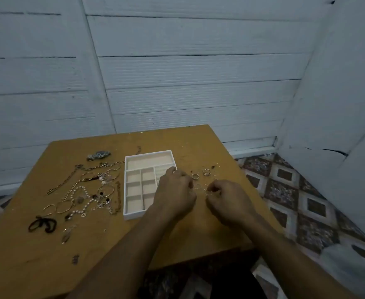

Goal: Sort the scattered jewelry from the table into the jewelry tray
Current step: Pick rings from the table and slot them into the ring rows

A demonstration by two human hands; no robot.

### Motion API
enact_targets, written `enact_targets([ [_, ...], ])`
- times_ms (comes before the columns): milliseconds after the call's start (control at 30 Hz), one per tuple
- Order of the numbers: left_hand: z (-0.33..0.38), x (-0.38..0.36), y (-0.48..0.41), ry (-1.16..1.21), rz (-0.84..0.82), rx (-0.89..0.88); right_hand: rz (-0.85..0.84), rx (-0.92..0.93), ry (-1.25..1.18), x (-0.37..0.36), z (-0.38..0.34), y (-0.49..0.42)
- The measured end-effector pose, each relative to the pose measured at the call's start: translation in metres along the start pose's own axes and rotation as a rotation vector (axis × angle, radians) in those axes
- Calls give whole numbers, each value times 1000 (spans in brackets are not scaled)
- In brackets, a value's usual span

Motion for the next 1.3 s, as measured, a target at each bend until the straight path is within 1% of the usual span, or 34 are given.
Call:
enact_targets([
  [200,-1,-16,-16,-50,-74,54,7,-44,11,-9,15,-12],
  [333,-2,-21,-20,-95,-72,84,25,-42,57,-13,17,-17],
  [667,-2,-26,-22,-70,-116,137,24,-45,67,-19,18,-21],
  [933,3,-27,-24,-85,-142,144,16,-82,2,-21,19,-24],
  [1067,5,-28,-23,-67,-115,137,24,-103,-50,-22,20,-25],
  [1300,5,-15,-20,65,-68,72,7,-77,-202,-18,24,-23],
])
Point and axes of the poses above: each hand's wrist, its own y-axis away from the middle knuckle, its own x-axis out of the back of the hand, z = x × y, the point moved 4 cm from there along -y, towards the middle knuckle, and after that the axes turned 8 degrees about x, right-handed, at the moved point
